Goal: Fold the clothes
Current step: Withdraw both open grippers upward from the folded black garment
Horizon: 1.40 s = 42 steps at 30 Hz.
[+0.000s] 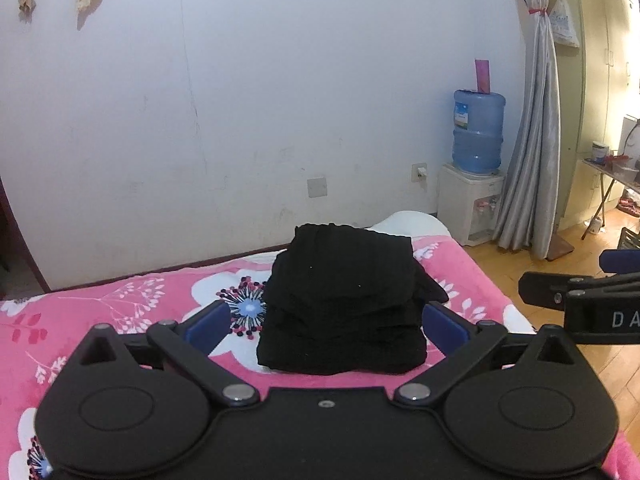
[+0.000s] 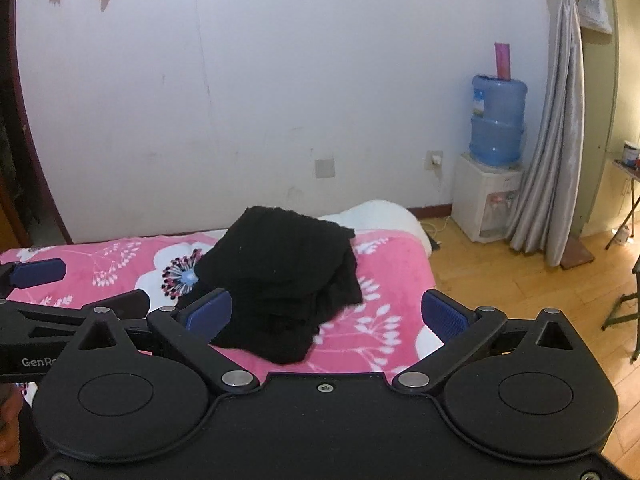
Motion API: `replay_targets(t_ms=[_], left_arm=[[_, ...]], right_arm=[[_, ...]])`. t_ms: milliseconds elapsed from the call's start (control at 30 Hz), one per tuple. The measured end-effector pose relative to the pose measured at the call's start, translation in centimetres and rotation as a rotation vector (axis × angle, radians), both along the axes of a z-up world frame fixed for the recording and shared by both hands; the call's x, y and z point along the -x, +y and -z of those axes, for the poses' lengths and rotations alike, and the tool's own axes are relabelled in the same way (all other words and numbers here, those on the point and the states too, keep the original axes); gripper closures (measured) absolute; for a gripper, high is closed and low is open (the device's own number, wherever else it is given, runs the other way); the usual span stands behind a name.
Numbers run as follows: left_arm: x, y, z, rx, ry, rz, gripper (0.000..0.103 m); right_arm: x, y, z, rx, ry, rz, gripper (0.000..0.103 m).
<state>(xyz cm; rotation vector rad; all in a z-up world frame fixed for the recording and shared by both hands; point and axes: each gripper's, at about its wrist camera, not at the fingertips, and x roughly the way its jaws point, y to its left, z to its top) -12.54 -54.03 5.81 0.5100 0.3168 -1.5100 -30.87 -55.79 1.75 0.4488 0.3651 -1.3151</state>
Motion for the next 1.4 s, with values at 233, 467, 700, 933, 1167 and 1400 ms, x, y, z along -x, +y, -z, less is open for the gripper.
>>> replay_targets(t_ms=[233, 467, 700, 933, 1167, 1400], left_arm=[[-0.2, 0.5, 0.5, 0.0, -0.015, 0.0, 0.0], [-0.3, 0.6, 0.9, 0.0, -0.026, -0.004, 0.0], [-1.1, 0.9, 0.9, 0.003, 0.05, -0.002, 0.0], [-1.5, 1.0, 0.8, 0.006, 0.039, -0.032, 0.0], [-1.6, 1.3, 0.7, 0.005, 0.046, -0.021, 0.0], [-1.6, 1.3, 0.7, -0.003, 0.046, -0.018, 0.0]], right_arm=[[0.0, 0.7, 0.0, 0.006, -0.002, -0.007, 0.0], [-0.2, 1.0, 0.2, 0.0, 0.01, -0.014, 0.0], [-0.5, 1.2, 0.1, 0.001, 0.015, -0.014, 0.0], [-0.9, 1.5, 0.0, -0.001, 0.025, -0.028, 0.0], [-1.5, 1.4, 0.2, -0.009, 0.04, -0.044, 0.0], [-1.6, 1.4, 0.1, -0.019, 0.022, -0.07, 0.0]])
